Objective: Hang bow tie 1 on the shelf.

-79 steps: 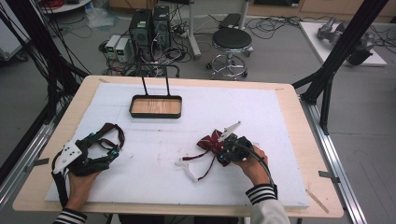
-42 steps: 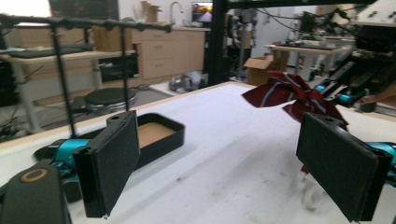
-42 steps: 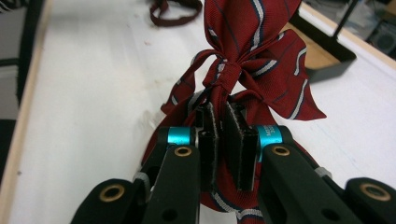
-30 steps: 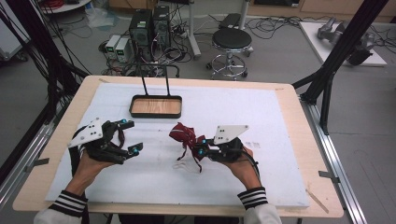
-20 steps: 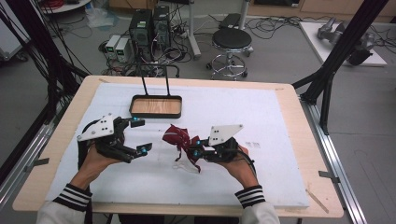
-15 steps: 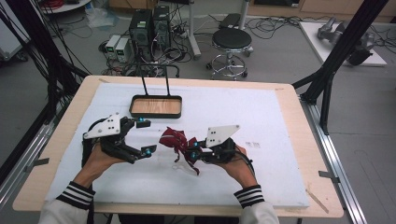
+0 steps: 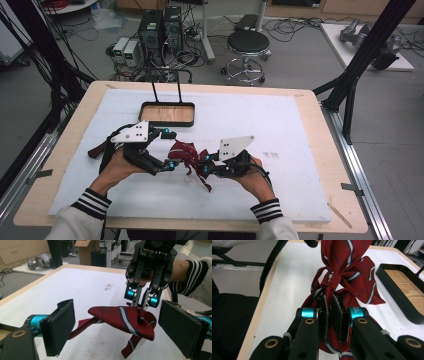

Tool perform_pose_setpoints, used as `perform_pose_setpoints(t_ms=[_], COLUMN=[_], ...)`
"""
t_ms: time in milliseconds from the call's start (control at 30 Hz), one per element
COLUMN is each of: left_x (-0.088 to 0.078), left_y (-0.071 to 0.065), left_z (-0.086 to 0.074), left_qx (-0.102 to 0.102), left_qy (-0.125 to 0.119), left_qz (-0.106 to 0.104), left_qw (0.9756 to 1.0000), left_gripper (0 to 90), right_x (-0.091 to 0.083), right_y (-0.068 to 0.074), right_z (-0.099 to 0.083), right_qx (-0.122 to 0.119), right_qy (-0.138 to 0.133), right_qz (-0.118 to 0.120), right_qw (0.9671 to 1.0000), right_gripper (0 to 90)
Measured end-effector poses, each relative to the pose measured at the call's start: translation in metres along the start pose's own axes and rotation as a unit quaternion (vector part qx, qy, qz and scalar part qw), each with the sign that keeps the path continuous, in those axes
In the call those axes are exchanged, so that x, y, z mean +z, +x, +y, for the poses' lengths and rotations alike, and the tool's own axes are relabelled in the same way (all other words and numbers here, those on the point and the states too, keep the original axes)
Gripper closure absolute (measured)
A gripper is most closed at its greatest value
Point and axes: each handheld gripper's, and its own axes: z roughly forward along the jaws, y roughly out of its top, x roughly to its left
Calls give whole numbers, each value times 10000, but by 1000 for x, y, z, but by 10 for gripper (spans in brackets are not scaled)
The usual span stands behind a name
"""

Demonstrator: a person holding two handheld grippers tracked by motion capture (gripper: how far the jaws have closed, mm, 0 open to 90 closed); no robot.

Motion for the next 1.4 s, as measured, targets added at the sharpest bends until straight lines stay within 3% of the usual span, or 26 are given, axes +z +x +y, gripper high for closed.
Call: perform_pose_setpoints(t_ms=[433,500,700,867,967,1200,1267,1300,1333,1367,1400], left_x=[7,7,4,3,3,3,2,2,2,1,1], left_y=[2,1,0,-1,-2,-3,-3,-3,-3,-3,-3], left_z=[-2,-3,-3,-4,-4,-4,-4,-3,-3,-3,-3], left_qx=[-13,32,143,108,78,62,60,66,66,61,61], left_qy=[159,170,250,310,384,421,405,381,381,351,351], left_qz=[-216,-247,-359,-340,-335,-247,-212,-144,-144,-100,-100], left_qw=[9996,9995,9989,9989,9987,9988,9989,9991,9991,9993,9993], left_gripper=[308,404,558,681,810,845,847,847,847,847,847], right_x=[3,3,3,3,4,5,5,4,4,7,7], right_y=[0,0,-1,-2,-2,-4,-4,-3,-3,-2,-2], right_z=[4,6,7,6,6,5,5,5,5,3,3], right_qx=[-85,-105,-101,-83,-78,-58,-41,-49,-49,79,79], right_qy=[-71,-71,-59,-19,55,43,13,-22,-22,-80,-80], right_qz=[36,12,-36,-98,-122,-141,-165,-247,-247,-580,-580], right_qw=[9999,9999,9999,9999,9999,9999,9999,9997,9997,9983,9983], right_gripper=[833,831,831,831,831,821,789,627,627,263,263])
